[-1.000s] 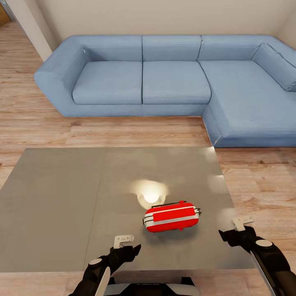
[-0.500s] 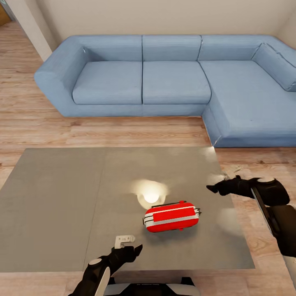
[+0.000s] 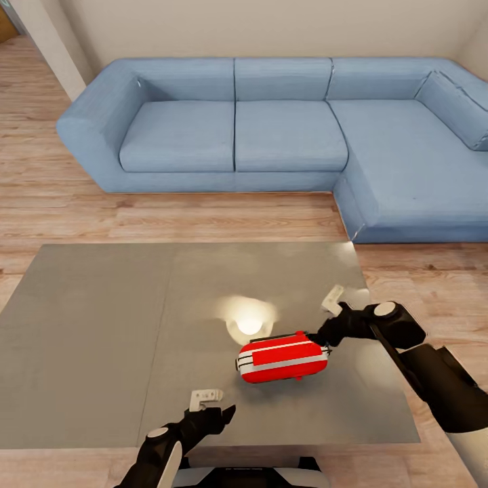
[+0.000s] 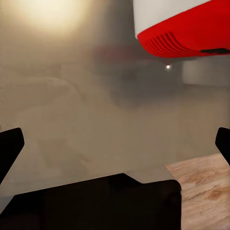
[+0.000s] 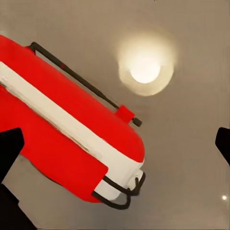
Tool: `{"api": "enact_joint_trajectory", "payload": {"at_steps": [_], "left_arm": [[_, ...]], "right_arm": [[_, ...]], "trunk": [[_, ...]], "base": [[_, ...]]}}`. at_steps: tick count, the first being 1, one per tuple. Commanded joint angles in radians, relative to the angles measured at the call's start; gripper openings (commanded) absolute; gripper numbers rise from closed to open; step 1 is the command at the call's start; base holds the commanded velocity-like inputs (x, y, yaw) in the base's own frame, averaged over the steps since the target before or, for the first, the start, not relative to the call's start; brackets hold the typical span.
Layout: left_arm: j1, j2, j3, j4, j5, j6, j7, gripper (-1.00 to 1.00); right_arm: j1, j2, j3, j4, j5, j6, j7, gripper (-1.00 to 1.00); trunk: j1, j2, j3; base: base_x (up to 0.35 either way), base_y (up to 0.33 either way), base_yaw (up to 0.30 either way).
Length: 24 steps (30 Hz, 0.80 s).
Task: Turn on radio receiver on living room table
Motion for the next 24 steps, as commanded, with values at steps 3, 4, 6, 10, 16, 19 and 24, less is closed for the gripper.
{"api": "enact_joint_trajectory", "payload": {"at_steps": [3, 4, 6, 10, 16, 19, 24], "left_arm": [[0.000, 0.000, 0.000, 0.000, 0.000, 0.000, 0.001, 1.00], [0.000, 0.000, 0.000, 0.000, 0.000, 0.000, 0.001, 1.00], [0.000, 0.001, -0.001, 0.001, 0.000, 0.000, 0.001, 1.00], [0.000, 0.001, -0.001, 0.001, 0.000, 0.000, 0.001, 1.00], [0.000, 0.001, 0.000, 0.002, 0.000, 0.000, 0.001, 1.00], [0.000, 0.001, 0.000, 0.002, 0.000, 0.000, 0.000, 1.00], [0.000, 0.001, 0.000, 0.002, 0.000, 0.000, 0.001, 1.00]], "right_arm": [[-0.001, -0.001, 0.035, 0.000, 0.030, -0.022, 0.027, 1.00], [-0.001, -0.001, 0.047, 0.000, 0.047, -0.031, 0.037, 1.00], [-0.001, 0.006, 0.084, 0.000, 0.143, -0.079, 0.118, 1.00], [-0.001, 0.010, 0.090, 0.000, 0.207, -0.090, 0.156, 1.00], [-0.001, 0.018, 0.146, 0.002, 0.362, -0.092, 0.205, 1.00], [-0.001, 0.020, 0.151, 0.004, 0.399, -0.092, 0.218, 1.00], [-0.001, 0.034, 0.154, 0.006, 0.448, -0.092, 0.258, 1.00]], "trunk": [[0.000, 0.000, 0.000], [0.000, 0.000, 0.000], [0.000, 0.000, 0.000], [0.000, 0.000, 0.000], [0.000, 0.000, 0.000], [0.000, 0.000, 0.000], [0.000, 0.000, 0.000]], "base": [[0.000, 0.000, 0.000], [0.000, 0.000, 0.000], [0.000, 0.000, 0.000], [0.000, 0.000, 0.000], [0.000, 0.000, 0.000], [0.000, 0.000, 0.000], [0.000, 0.000, 0.000]]}}
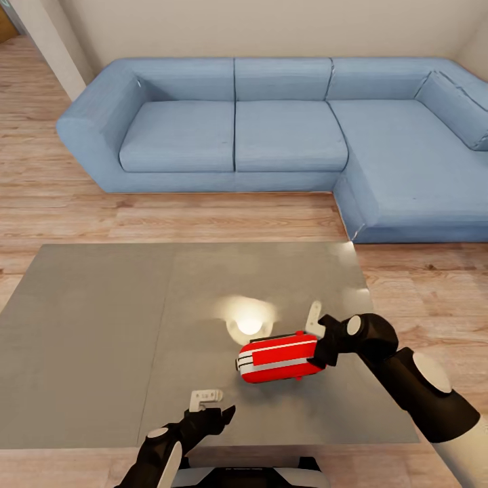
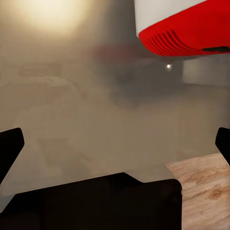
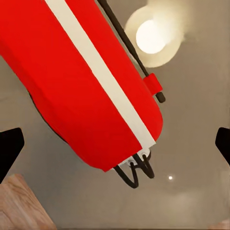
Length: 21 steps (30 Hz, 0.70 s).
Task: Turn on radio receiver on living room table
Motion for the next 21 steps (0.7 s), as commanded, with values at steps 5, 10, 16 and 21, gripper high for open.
{"api": "enact_joint_trajectory", "payload": {"at_steps": [5, 10, 16, 21], "left_arm": [[0.000, 0.000, 0.000, 0.001, 0.000, 0.000, 0.000, 1.00], [0.000, 0.000, 0.000, 0.001, 0.000, 0.000, 0.000, 1.00], [0.000, 0.000, 0.000, 0.001, 0.000, 0.000, 0.000, 1.00], [0.000, 0.000, 0.000, 0.001, 0.000, 0.000, 0.000, 1.00]], "right_arm": [[0.000, 0.036, 0.001, 0.003, 0.081, 0.000, 0.024, 1.00], [0.000, 0.086, 0.000, 0.003, 0.127, 0.000, 0.053, 1.00], [-0.005, 0.151, -0.005, 0.009, 0.173, 0.000, 0.063, 1.00], [-0.010, 0.216, -0.008, 0.052, 0.190, 0.000, 0.062, 1.00]], "trunk": [[0.000, 0.000, 0.000], [0.000, 0.000, 0.000], [0.000, 0.000, 0.000], [0.000, 0.000, 0.000]], "base": [[0.000, 0.000, 0.000], [0.000, 0.000, 0.000], [0.000, 0.000, 0.000], [0.000, 0.000, 0.000]]}}
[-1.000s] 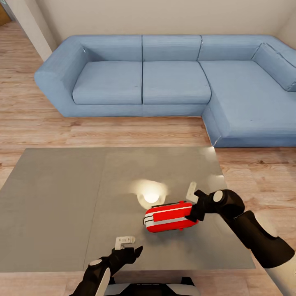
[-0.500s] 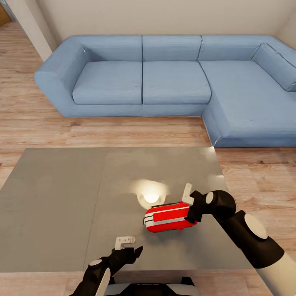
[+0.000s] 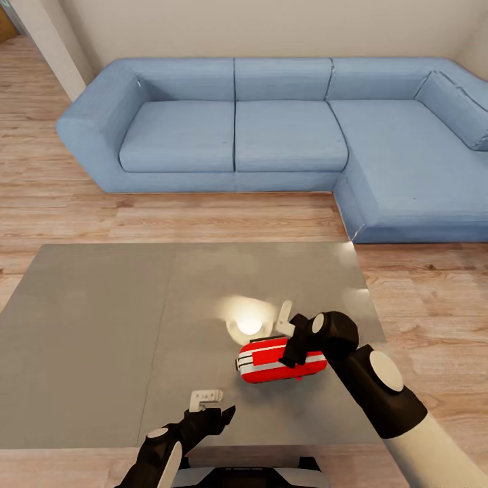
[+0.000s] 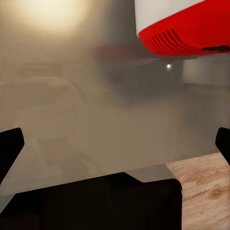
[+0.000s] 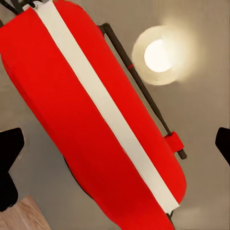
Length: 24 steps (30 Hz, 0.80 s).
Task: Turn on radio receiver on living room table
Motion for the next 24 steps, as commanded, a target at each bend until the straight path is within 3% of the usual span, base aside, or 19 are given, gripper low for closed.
{"api": "enact_joint_trajectory", "payload": {"at_steps": [1, 11, 18, 24], "left_arm": [[0.000, 0.000, 0.000, 0.000, 0.000, 0.000, 0.000, 1.00], [0.000, 0.000, 0.001, 0.000, 0.000, 0.000, 0.000, 1.00], [-0.001, 0.000, 0.000, 0.000, 0.000, 0.000, 0.000, 1.00], [0.000, 0.000, 0.000, 0.000, 0.000, 0.000, 0.000, 1.00]], "right_arm": [[0.000, 0.004, 0.000, 0.008, 0.000, 0.000, -0.001, 1.00], [-0.001, 0.045, -0.005, 0.135, 0.001, -0.037, -0.016, 1.00], [-0.001, 0.058, -0.011, 0.186, 0.001, -0.064, -0.032, 1.00], [-0.001, 0.059, -0.058, 0.246, 0.000, -0.109, -0.050, 1.00]], "trunk": [[0.000, 0.000, 0.000], [0.000, 0.000, 0.000], [0.000, 0.000, 0.000], [0.000, 0.000, 0.000]], "base": [[0.000, 0.000, 0.000], [0.000, 0.000, 0.000], [0.000, 0.000, 0.000], [0.000, 0.000, 0.000]]}}
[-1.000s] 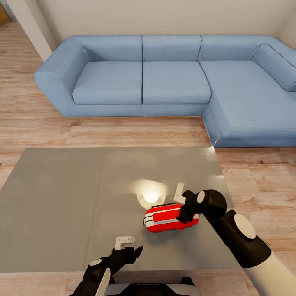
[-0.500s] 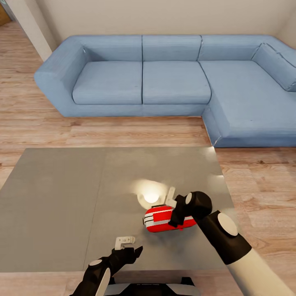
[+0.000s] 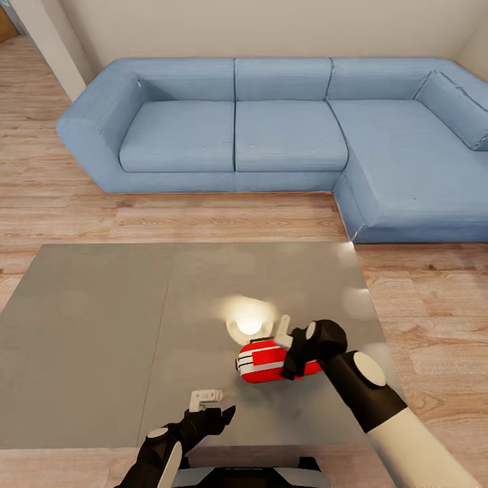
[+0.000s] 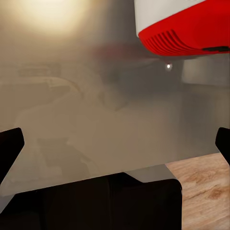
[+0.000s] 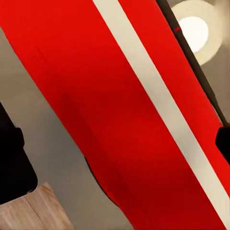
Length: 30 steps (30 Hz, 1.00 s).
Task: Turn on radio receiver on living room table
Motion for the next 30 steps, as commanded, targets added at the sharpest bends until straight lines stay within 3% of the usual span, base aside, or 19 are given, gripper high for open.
{"api": "enact_joint_trajectory", "payload": {"at_steps": [1, 8, 30], "left_arm": [[0.000, 0.000, 0.000, 0.000, 0.000, 0.000, 0.000, 1.00], [0.000, 0.000, 0.001, 0.000, 0.000, 0.000, 0.000, 1.00], [0.000, 0.000, 0.001, 0.000, 0.000, 0.000, 0.000, 1.00]], "right_arm": [[0.000, 0.000, -0.012, 0.008, 0.000, -0.012, -0.002, 1.00], [0.000, -0.008, -0.059, 0.022, 0.001, -0.039, -0.005, 1.00], [0.000, -0.011, -0.067, 0.069, 0.003, -0.070, -0.029, 1.00]], "trunk": [[0.000, 0.000, 0.000], [0.000, 0.000, 0.000], [0.000, 0.000, 0.000]], "base": [[0.000, 0.000, 0.000], [0.000, 0.000, 0.000], [0.000, 0.000, 0.000]]}}
